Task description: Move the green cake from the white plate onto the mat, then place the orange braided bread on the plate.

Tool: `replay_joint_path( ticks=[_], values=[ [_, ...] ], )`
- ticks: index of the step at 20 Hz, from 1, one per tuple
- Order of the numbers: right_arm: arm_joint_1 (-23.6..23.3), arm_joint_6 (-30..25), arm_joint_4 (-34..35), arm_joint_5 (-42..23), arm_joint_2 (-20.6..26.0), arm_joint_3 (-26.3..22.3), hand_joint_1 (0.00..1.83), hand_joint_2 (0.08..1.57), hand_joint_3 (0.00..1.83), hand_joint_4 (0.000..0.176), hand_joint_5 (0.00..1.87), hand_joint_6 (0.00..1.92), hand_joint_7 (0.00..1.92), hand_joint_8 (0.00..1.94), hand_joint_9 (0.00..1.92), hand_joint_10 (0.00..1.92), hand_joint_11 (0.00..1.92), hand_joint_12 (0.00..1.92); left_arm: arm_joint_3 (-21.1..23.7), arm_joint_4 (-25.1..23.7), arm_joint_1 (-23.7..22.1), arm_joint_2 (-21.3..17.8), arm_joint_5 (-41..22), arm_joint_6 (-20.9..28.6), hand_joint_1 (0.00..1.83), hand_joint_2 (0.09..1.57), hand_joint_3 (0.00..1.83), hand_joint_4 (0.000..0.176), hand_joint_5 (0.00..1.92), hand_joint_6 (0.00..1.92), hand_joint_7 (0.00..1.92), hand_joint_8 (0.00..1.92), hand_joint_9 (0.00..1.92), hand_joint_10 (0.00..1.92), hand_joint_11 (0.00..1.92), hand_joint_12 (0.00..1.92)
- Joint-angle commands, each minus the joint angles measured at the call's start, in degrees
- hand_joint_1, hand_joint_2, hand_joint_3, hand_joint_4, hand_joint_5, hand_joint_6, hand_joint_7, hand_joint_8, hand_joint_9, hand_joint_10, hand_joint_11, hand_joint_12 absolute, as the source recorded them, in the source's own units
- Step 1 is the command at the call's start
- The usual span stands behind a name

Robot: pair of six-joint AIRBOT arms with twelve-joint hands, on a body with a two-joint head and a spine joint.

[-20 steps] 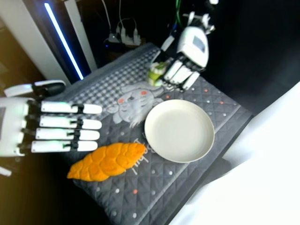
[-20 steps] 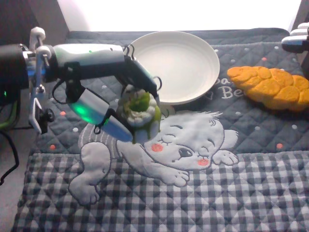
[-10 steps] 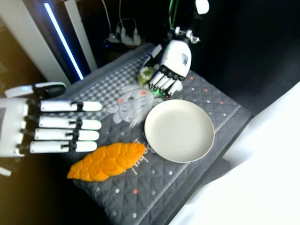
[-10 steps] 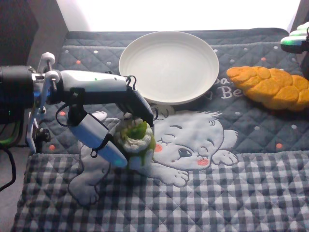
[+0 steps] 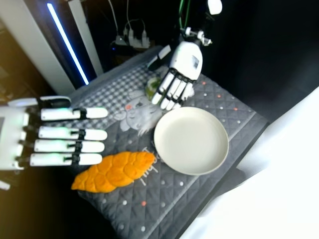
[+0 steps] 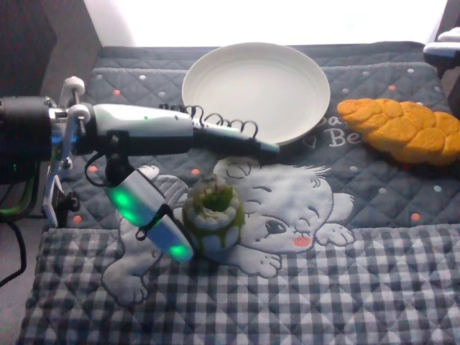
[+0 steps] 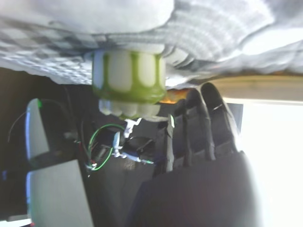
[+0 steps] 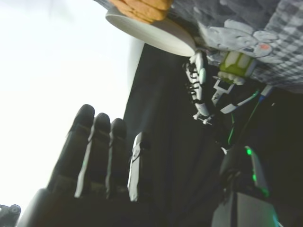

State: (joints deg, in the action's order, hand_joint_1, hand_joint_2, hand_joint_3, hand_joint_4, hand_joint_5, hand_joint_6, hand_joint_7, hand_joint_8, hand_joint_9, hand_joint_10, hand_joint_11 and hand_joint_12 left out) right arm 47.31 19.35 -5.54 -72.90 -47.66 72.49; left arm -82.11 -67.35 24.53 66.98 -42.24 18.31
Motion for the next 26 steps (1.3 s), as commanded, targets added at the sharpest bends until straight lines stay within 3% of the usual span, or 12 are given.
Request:
replay_joint_path(
  ticks=[1,4,6,8,10,12,14,17,18,21,23,26],
  values=[
    [-0.81,-0.36,3.65,-5.91,0.66,0.67,0.71,0.8,0.0,0.175,0.25,0.0,0.25,0.01,0.21,0.0,0.21,0.04,0.3,3.35,-0.74,-0.48,-4.62,0.55,0.96,0.76,0.0,0.135,0.17,0.0,0.24,0.0,0.25,0.01,0.12,0.4],
    [-2.49,0.22,4.14,-1.97,0.44,2.02,0.68,0.75,0.0,0.176,0.24,0.0,0.25,0.0,0.22,0.0,0.22,0.05,1.05,3.95,-1.18,-0.98,-5.9,0.42,0.9,0.81,0.0,0.147,0.12,0.0,0.21,0.0,0.23,0.0,0.18,0.2],
    [-4.73,0.65,3.94,1.28,-0.14,3.2,0.73,0.72,0.0,0.158,0.23,0.0,0.22,0.0,0.2,0.0,0.24,0.04,2.32,5.38,-1.16,-1.82,-7.49,-0.31,0.88,0.78,0.0,0.101,0.19,0.01,0.28,0.01,0.28,0.01,0.24,0.19],
    [-16.2,0.65,-4.92,12.24,-3.29,4.96,0.76,0.67,0.0,0.168,0.21,0.0,0.21,0.0,0.19,0.0,0.27,0.05,6.6,8.51,-0.85,-5.98,-8.31,-4.53,1.0,0.78,0.0,0.109,0.09,0.0,0.21,0.0,0.24,0.0,0.24,0.2],
    [-23.58,0.64,-13.0,19.83,-6.78,6.0,0.72,0.63,0.0,0.175,0.12,0.0,0.18,0.0,0.19,0.0,0.37,0.12,10.29,14.26,1.27,-10.72,-9.8,-9.77,1.08,0.72,0.0,0.037,0.16,0.01,0.2,0.0,0.25,0.0,0.16,0.69],
    [-24.0,0.64,-13.75,20.86,-7.1,6.26,0.7,0.63,0.0,0.176,0.1,0.0,0.19,0.0,0.19,0.0,0.34,0.24,10.31,16.22,0.97,-11.16,-10.77,-11.05,1.04,0.73,0.0,0.068,0.13,0.0,0.16,0.0,0.2,0.0,0.03,0.84],
    [-23.99,0.63,-14.01,22.9,-7.08,6.99,0.66,0.62,0.0,0.145,0.09,0.0,0.19,0.0,0.19,0.0,0.07,0.72,11.16,19.21,0.58,-12.47,-11.67,-14.5,1.05,0.7,0.0,0.024,0.14,0.01,0.12,0.01,0.12,0.02,0.0,0.48],
    [-23.99,0.63,-14.0,23.94,-7.08,7.47,0.55,0.64,0.01,0.174,0.06,0.0,0.11,0.0,0.13,0.0,0.0,0.81,12.9,22.81,0.6,-14.85,-12.7,-19.06,0.92,0.78,0.01,0.0,0.3,0.03,0.17,0.0,0.11,0.03,0.0,0.37],
    [-23.99,0.63,-13.99,24.41,-7.09,7.71,0.56,0.64,0.0,0.176,0.06,0.0,0.11,0.0,0.13,0.0,0.0,0.87,13.17,23.81,0.6,-15.33,-13.17,-20.08,0.91,0.77,0.0,0.0,0.38,0.02,0.26,0.0,0.28,0.05,0.0,1.02],
    [-23.99,0.63,-13.33,25.15,-7.06,8.28,0.58,0.65,0.0,0.147,0.1,0.0,0.16,0.0,0.16,0.0,0.0,0.78,13.81,26.84,0.93,-16.38,-14.48,-23.08,0.93,1.05,0.05,0.0,0.45,0.02,0.36,0.01,0.32,0.02,0.0,0.93],
    [-23.98,0.63,-12.08,25.18,-7.04,8.48,0.6,0.64,0.0,0.145,0.1,0.0,0.16,0.0,0.17,0.0,0.0,0.8,14.13,29.22,1.77,-17.13,-15.52,-24.69,0.94,0.95,0.0,0.069,0.43,0.01,0.39,0.01,0.34,0.02,0.0,0.91],
    [-23.96,0.62,-11.21,25.38,-7.09,8.5,0.63,0.67,0.01,0.118,0.11,0.0,0.15,0.01,0.19,0.0,0.0,0.9,14.61,31.45,3.12,-18.24,-16.33,-26.11,1.0,0.81,0.0,0.092,0.36,0.0,0.36,0.0,0.37,0.01,0.0,0.94]
  ],
)
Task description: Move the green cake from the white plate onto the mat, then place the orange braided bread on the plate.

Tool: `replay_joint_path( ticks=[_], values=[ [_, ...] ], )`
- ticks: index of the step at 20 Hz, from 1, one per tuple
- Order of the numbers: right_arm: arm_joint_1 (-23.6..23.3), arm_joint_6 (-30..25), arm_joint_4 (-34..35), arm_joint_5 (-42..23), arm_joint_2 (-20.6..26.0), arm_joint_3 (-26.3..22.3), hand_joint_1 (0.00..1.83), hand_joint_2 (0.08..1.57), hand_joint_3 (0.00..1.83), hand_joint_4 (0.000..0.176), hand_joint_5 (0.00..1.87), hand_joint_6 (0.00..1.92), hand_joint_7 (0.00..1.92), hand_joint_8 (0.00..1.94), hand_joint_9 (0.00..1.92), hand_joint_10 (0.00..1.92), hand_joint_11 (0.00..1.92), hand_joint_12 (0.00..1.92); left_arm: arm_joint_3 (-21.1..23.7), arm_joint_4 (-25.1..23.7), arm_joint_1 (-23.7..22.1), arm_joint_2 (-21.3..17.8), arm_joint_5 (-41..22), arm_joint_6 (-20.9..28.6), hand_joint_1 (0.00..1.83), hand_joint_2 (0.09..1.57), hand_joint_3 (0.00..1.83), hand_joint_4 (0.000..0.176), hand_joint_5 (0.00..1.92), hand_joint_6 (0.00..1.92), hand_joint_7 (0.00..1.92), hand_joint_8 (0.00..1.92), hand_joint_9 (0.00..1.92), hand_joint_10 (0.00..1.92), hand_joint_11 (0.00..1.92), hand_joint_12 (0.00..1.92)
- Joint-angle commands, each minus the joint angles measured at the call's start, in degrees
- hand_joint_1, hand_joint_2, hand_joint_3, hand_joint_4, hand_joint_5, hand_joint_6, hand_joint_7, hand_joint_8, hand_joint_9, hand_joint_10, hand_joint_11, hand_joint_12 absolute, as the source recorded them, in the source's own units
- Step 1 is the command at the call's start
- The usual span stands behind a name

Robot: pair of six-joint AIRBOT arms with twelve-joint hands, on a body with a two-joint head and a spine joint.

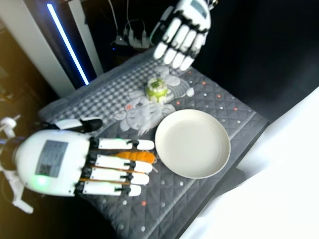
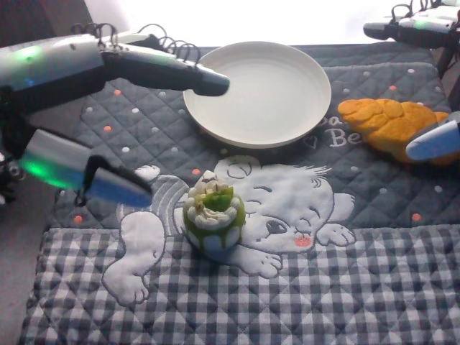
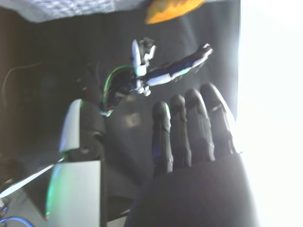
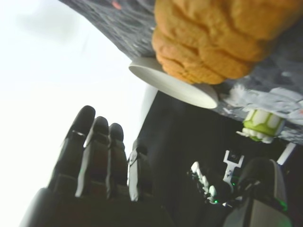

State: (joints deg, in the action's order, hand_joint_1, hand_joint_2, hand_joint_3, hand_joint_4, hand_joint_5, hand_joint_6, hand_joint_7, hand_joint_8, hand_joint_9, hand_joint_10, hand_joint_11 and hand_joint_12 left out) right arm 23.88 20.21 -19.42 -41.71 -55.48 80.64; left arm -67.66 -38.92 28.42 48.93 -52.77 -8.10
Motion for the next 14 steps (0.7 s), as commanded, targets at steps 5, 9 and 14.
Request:
replay_joint_path(
  ticks=[5,9,14],
  values=[
    [-0.39,-0.05,3.16,-3.18,-0.64,1.25,0.62,0.66,0.0,0.111,0.13,0.0,0.22,0.01,0.21,0.01,0.0,0.83,0.8,5.66,0.86,-1.22,-7.71,-1.16,0.9,0.9,0.02,0.101,0.39,0.03,0.34,0.01,0.28,0.01,0.0,0.66],
    [2.13,0.72,6.15,-1.57,-0.72,1.11,0.59,0.64,0.0,0.098,0.15,0.0,0.25,0.0,0.23,0.0,0.0,0.82,2.07,7.58,1.54,-3.57,-9.37,-3.0,0.98,0.85,0.0,0.052,0.29,0.0,0.24,0.0,0.22,0.0,0.0,0.53],
    [9.75,0.76,13.48,-7.71,-1.3,1.54,0.68,0.67,0.0,0.098,0.15,0.0,0.22,0.0,0.18,0.0,0.0,0.74,2.38,9.51,2.26,-4.09,-10.1,-4.93,0.88,0.97,0.03,0.06,0.41,0.0,0.38,0.01,0.38,0.02,0.06,0.71]
  ],
)
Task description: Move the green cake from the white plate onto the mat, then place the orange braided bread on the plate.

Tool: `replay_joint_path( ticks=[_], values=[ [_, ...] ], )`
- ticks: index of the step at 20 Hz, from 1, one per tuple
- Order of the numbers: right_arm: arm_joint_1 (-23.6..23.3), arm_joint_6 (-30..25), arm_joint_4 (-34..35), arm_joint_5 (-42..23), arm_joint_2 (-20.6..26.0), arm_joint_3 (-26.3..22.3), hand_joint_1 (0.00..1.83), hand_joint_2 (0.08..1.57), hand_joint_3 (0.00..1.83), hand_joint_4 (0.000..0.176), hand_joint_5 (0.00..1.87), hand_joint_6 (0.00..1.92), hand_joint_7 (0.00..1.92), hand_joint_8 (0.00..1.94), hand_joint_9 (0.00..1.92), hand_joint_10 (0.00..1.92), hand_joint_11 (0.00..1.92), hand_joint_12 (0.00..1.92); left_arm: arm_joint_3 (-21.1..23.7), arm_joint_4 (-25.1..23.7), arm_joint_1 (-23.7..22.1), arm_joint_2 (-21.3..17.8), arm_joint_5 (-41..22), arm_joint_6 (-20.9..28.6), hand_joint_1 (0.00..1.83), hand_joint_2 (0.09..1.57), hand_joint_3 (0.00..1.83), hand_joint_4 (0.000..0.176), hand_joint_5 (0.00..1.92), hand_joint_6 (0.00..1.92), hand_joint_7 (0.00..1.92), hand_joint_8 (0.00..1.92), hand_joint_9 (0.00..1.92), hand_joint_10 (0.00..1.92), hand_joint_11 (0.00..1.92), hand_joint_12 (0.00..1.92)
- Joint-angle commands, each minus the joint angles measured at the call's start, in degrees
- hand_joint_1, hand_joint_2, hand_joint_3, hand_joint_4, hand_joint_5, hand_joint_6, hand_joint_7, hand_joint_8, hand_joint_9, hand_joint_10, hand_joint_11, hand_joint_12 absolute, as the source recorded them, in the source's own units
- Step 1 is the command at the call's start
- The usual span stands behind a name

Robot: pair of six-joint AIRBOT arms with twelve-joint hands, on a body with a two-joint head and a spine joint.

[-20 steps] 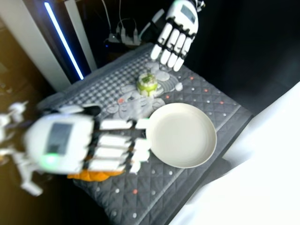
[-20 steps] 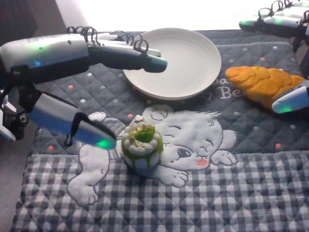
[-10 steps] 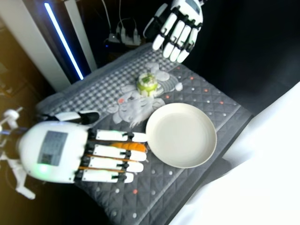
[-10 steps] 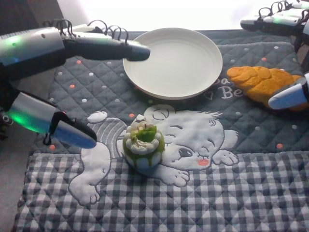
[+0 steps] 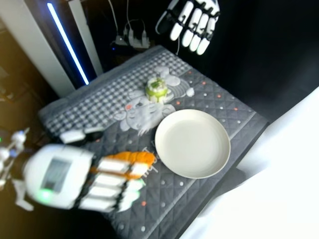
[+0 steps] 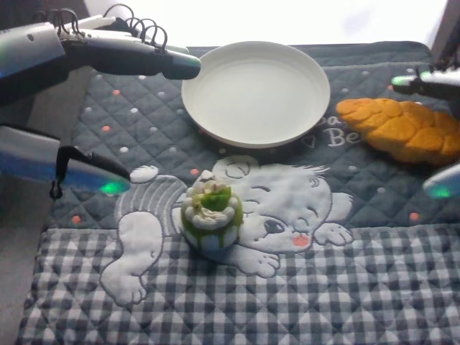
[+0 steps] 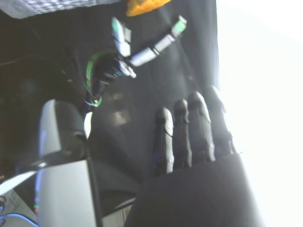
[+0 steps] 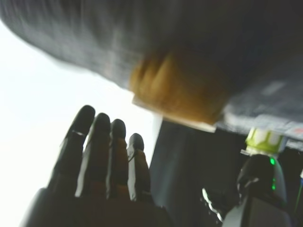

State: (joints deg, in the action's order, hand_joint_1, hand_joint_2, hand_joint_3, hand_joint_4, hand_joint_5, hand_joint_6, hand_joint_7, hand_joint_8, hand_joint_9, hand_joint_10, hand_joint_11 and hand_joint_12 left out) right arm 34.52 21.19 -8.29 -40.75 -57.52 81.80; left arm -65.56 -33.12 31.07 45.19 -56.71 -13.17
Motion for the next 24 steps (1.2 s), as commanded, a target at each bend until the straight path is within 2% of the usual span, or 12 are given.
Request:
replay_joint_path(
  ticks=[1,2,5,6,9,14,15,16,19,20,21,24],
  values=[
    [-0.89,-0.18,2.18,-8.67,0.47,0.49,0.68,0.67,0.0,0.098,0.15,0.0,0.22,0.0,0.18,0.0,0.0,0.74,0.28,3.75,-0.34,-0.36,-6.2,0.13,0.88,0.97,0.03,0.06,0.41,0.0,0.38,0.01,0.38,0.02,0.06,0.71],
    [-0.89,-0.18,2.13,-8.67,0.23,0.73,0.71,0.68,0.0,0.114,0.15,0.0,0.23,0.0,0.19,0.0,0.0,0.68,0.34,3.74,-0.37,-0.33,-6.14,-0.15,0.99,0.98,0.02,0.081,0.35,0.0,0.35,0.0,0.4,0.02,0.11,0.73],
    [-0.89,-0.18,1.79,-8.01,-0.15,1.08,0.68,0.65,0.0,0.127,0.15,0.0,0.23,0.0,0.18,0.0,0.0,0.66,0.46,3.78,-0.38,-0.3,-6.19,-0.37,0.95,0.95,0.0,0.091,0.32,0.0,0.32,0.0,0.36,0.0,0.07,0.71],
    [-0.89,-0.18,1.71,-7.5,-0.64,1.57,0.75,0.67,0.0,0.144,0.15,0.0,0.21,0.0,0.17,0.0,0.0,0.61,0.46,3.79,-0.38,-0.24,-6.16,-0.43,0.91,0.95,0.0,0.088,0.33,0.01,0.34,0.01,0.36,0.0,0.06,0.71],
    [-0.89,-0.22,1.73,-5.43,-2.6,3.63,0.8,0.66,0.0,0.126,0.16,0.0,0.21,0.0,0.16,0.0,0.0,0.58,0.45,4.02,-0.38,-0.27,-6.51,-0.79,0.87,0.97,0.01,0.084,0.34,0.01,0.36,0.01,0.39,0.01,0.09,0.73],
    [-0.89,-3.46,1.79,-3.84,-5.95,7.83,0.71,0.62,0.0,0.157,0.15,0.0,0.24,0.0,0.18,0.0,0.02,0.56,0.44,4.04,-0.44,-0.04,-6.43,-1.21,0.95,0.95,0.0,0.084,0.42,0.0,0.44,0.0,0.5,0.01,0.14,0.73],
    [-0.89,-3.7,1.78,-3.78,-6.17,8.06,0.73,0.61,0.0,0.148,0.17,0.0,0.26,0.0,0.19,0.0,0.0,0.65,0.43,4.03,-0.44,0.05,-6.43,-1.24,0.93,0.97,0.01,0.096,0.37,0.0,0.41,0.0,0.48,0.0,0.13,0.72],
    [-0.9,-3.7,1.78,-3.75,-6.32,8.14,0.79,0.62,0.01,0.14,0.18,0.0,0.27,0.0,0.2,0.0,0.0,0.67,0.39,4.02,-0.44,0.26,-6.38,-1.29,0.79,0.99,0.0,0.042,0.43,0.0,0.46,0.0,0.49,0.0,0.16,0.68],
    [-0.9,-3.72,1.79,-2.84,-6.72,8.85,0.86,0.66,0.0,0.126,0.23,0.01,0.33,0.01,0.28,0.02,0.07,0.77,0.37,4.01,-0.43,0.45,-6.27,-1.29,0.63,1.07,0.01,0.0,0.52,0.0,0.51,0.0,0.53,0.01,0.12,0.76],
    [-0.9,-3.75,1.93,-2.47,-6.75,9.16,0.86,0.66,0.0,0.126,0.23,0.01,0.33,0.01,0.28,0.02,0.07,0.77,0.37,4.0,-0.43,0.47,-6.24,-1.3,0.63,1.07,0.01,0.0,0.52,0.0,0.51,0.0,0.53,0.01,0.12,0.76],
    [-0.9,-3.75,2.23,-1.9,-6.83,9.59,0.87,0.66,0.0,0.102,0.31,0.0,0.41,0.0,0.4,0.01,0.19,0.73,0.37,4.0,-0.43,0.48,-6.3,-1.3,0.75,1.1,0.01,0.031,0.56,0.02,0.55,0.01,0.51,0.02,0.13,0.76],
    [-0.9,-3.78,2.74,-1.35,-6.86,10.21,1.09,0.74,0.0,0.036,0.45,0.0,0.53,0.0,0.59,0.01,0.46,0.6,0.37,4.02,-0.42,0.48,-6.5,-1.34,0.75,1.07,0.0,0.0,0.45,0.0,0.44,0.0,0.46,0.0,0.08,0.78]
  ],
)
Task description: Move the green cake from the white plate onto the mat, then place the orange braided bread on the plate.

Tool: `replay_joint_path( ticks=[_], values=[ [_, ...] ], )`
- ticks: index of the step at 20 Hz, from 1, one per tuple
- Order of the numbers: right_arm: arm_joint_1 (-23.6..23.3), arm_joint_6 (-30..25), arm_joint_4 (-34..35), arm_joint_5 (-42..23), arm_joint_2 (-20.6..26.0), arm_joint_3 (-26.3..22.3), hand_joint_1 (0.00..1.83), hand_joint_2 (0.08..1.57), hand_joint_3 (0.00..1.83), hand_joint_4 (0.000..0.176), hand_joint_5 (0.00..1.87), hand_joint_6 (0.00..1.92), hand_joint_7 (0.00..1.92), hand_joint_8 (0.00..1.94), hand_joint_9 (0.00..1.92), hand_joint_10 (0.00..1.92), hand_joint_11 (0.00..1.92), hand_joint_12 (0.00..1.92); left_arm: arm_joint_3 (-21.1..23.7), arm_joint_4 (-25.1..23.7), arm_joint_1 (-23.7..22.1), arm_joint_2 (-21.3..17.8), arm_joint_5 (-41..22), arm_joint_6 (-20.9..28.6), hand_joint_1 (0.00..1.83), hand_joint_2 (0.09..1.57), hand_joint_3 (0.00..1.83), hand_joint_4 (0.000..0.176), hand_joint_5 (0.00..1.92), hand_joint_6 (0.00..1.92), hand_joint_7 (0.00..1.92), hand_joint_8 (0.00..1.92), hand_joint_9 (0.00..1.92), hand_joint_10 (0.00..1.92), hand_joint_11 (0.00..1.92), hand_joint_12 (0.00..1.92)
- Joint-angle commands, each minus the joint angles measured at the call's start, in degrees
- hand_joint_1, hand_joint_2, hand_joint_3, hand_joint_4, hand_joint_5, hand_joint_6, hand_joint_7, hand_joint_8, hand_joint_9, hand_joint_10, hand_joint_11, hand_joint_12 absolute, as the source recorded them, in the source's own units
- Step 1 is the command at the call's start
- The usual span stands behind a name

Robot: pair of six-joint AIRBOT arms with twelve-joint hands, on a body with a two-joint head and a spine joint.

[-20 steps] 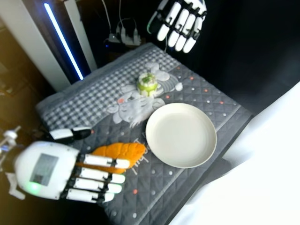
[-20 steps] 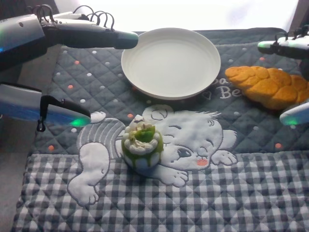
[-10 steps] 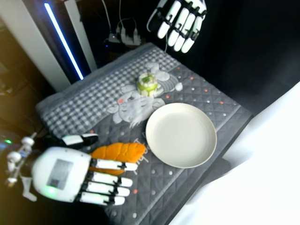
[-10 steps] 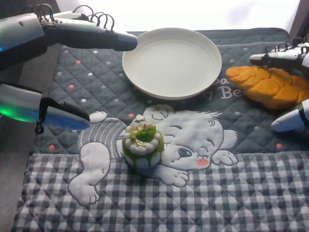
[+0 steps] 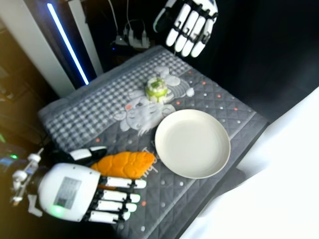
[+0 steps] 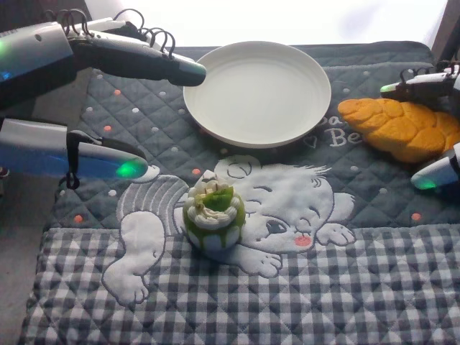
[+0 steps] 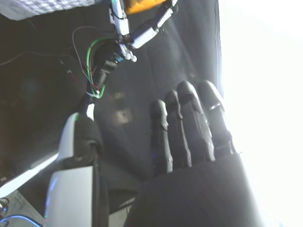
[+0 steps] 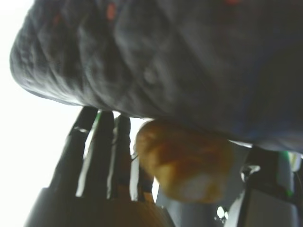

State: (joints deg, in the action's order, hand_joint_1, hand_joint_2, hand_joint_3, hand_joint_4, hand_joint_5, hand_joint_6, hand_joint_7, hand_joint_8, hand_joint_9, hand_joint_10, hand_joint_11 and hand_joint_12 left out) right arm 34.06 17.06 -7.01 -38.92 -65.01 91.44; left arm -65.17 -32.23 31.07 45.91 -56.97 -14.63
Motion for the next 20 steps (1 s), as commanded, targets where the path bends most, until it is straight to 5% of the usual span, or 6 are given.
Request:
replay_joint_path(
  ticks=[1,5,8,11,17,20],
  values=[
    [-0.44,0.33,1.56,-3.18,0.66,0.69,1.17,0.79,0.0,0.02,0.5,0.0,0.56,0.0,0.66,0.01,0.54,0.55,-0.02,3.13,-0.42,-0.25,-6.24,0.11,0.63,1.09,0.0,0.0,0.48,0.01,0.48,0.02,0.49,0.01,0.1,0.79],
    [-0.44,0.12,1.57,-3.25,0.8,0.69,1.41,1.0,0.0,0.0,1.05,0.65,1.42,0.01,1.23,0.74,0.98,0.38,-0.02,3.2,-0.42,-0.25,-6.31,0.06,0.72,1.03,0.0,0.017,0.49,0.0,0.46,0.0,0.49,0.0,0.08,0.87],
    [-0.44,-0.03,1.57,-5.04,1.12,0.0,1.51,1.03,0.01,0.0,0.98,0.85,1.24,0.32,1.26,0.61,0.84,1.39,-0.04,3.39,-0.41,-0.25,-6.34,-0.15,0.75,1.02,0.0,0.013,0.43,0.0,0.42,0.0,0.44,0.0,0.09,0.77],
    [-0.44,-1.52,1.57,-10.09,2.96,-1.95,1.4,1.05,0.0,0.0,0.98,0.89,1.12,0.6,1.13,0.95,0.94,0.78,-0.03,3.64,-0.39,-0.25,-6.34,-0.25,0.89,0.96,0.0,0.024,0.38,0.0,0.35,0.0,0.38,0.0,0.05,0.74],
    [-0.45,-1.48,0.02,-21.1,7.32,-8.26,1.4,1.06,0.0,0.0,1.0,0.85,1.15,0.54,1.09,1.06,0.76,1.06,-0.04,4.28,-0.14,-0.25,-6.5,-0.58,0.97,0.93,0.0,0.099,0.4,0.0,0.38,0.0,0.44,0.0,0.18,0.61],
    [-0.47,-0.86,-0.75,-25.83,9.02,-10.85,1.42,1.05,0.0,0.0,0.98,0.84,1.19,0.46,1.16,0.91,0.84,1.2,-0.04,4.71,0.18,-0.3,-6.59,-0.8,0.95,0.95,0.0,0.066,0.41,0.0,0.4,0.0,0.48,0.0,0.17,0.63]
  ],
)
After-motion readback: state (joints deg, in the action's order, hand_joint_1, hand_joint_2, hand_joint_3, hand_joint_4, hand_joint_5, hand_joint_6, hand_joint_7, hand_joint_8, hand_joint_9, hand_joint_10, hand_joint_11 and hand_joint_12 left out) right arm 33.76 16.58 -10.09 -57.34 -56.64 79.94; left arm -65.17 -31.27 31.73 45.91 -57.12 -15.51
